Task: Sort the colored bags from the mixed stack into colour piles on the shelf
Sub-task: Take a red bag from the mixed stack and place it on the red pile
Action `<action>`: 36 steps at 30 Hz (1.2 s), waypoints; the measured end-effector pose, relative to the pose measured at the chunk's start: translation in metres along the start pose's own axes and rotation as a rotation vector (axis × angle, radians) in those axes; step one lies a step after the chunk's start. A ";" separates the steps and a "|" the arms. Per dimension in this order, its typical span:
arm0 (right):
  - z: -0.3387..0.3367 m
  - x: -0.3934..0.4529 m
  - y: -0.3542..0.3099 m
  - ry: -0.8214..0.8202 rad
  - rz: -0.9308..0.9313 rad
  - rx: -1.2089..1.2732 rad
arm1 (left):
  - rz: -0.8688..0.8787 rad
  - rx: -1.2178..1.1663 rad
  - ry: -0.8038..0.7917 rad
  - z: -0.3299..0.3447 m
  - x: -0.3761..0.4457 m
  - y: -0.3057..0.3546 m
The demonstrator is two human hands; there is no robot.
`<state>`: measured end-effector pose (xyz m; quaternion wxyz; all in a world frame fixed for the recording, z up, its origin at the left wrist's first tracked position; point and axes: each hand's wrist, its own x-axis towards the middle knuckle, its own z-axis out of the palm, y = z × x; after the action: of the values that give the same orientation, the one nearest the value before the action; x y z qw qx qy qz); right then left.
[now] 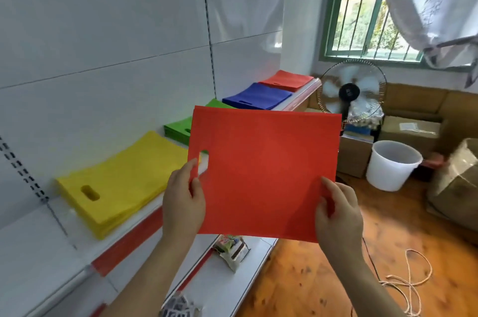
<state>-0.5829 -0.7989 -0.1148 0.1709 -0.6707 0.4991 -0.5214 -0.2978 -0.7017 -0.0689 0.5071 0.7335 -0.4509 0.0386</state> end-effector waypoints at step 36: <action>0.032 0.553 0.365 -0.046 0.044 -0.291 | -0.023 -0.052 -0.194 0.610 0.322 0.153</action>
<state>-0.7575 -1.4394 -0.1087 0.0947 -0.6889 0.5801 -0.4241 -0.4589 -1.3894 -0.0895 0.4804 0.7254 -0.4904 -0.0503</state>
